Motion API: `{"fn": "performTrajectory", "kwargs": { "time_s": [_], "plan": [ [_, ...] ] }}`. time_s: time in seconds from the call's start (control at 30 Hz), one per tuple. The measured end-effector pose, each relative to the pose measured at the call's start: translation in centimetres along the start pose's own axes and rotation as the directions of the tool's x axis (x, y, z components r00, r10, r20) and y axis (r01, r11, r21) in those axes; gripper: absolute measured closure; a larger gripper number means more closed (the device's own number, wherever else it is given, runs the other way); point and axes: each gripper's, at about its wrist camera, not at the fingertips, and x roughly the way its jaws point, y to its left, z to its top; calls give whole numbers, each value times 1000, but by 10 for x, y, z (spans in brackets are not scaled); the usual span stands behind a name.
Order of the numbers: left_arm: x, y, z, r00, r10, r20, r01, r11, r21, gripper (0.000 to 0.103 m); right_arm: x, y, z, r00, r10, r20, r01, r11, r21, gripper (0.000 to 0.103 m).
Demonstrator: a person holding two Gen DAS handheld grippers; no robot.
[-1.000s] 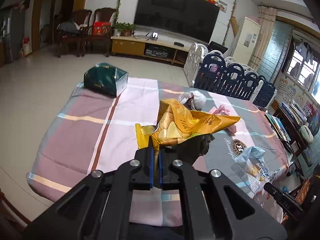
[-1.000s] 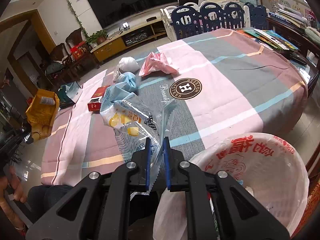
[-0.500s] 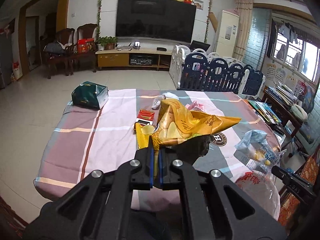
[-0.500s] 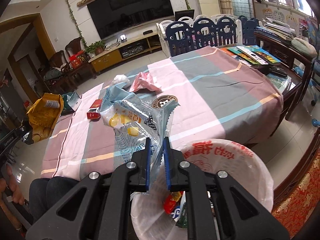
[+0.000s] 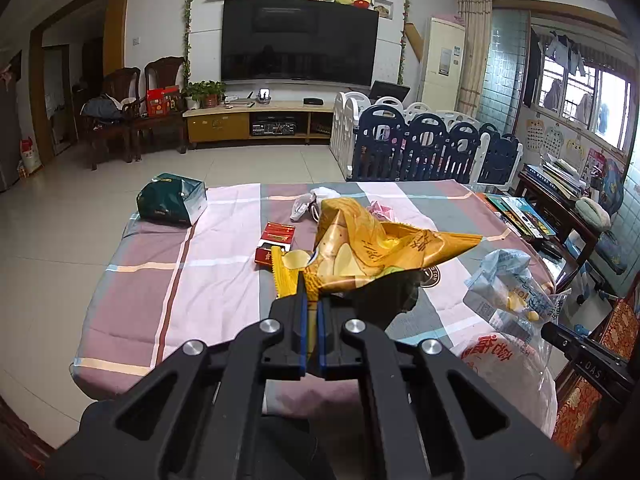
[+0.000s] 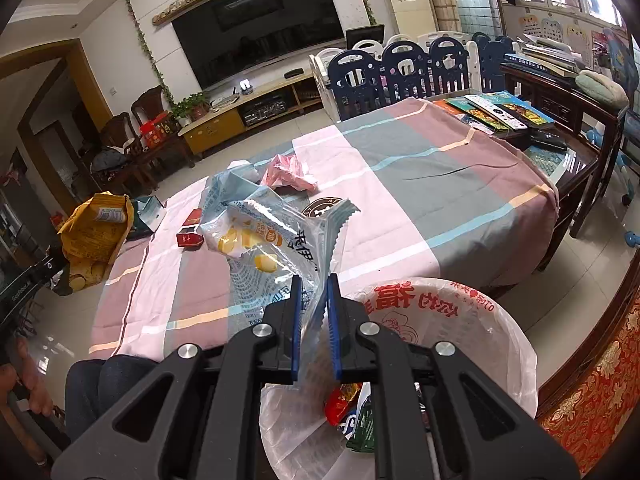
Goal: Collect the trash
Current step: 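Carry both bags over the wastebasket and open both tools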
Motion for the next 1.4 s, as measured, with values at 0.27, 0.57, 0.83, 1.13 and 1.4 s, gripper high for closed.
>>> {"fn": "performTrajectory", "kwargs": {
  "time_s": [0.27,0.57,0.83,1.13,1.4],
  "plan": [
    [-3,-7,-2,1000,-30,-6,31,999,9,98,-13,-23,-6,999,-30,-23,30,1000,-1,90],
    [-2,-37,-9,990,-131,-49,134,990,48,98,-4,-63,-58,972,-146,-185,146,989,-12,90],
    [40,-67,-36,897,-353,-267,364,931,-6,98,-17,-85,-56,974,-177,-145,195,974,118,44],
    [66,-145,-94,716,-464,-521,609,781,140,68,-47,-116,-35,968,-250,-29,250,943,217,39],
    [89,-87,-70,833,-375,-407,431,901,51,17,-16,-107,-34,979,-186,-88,202,953,227,37]
  ]
}}
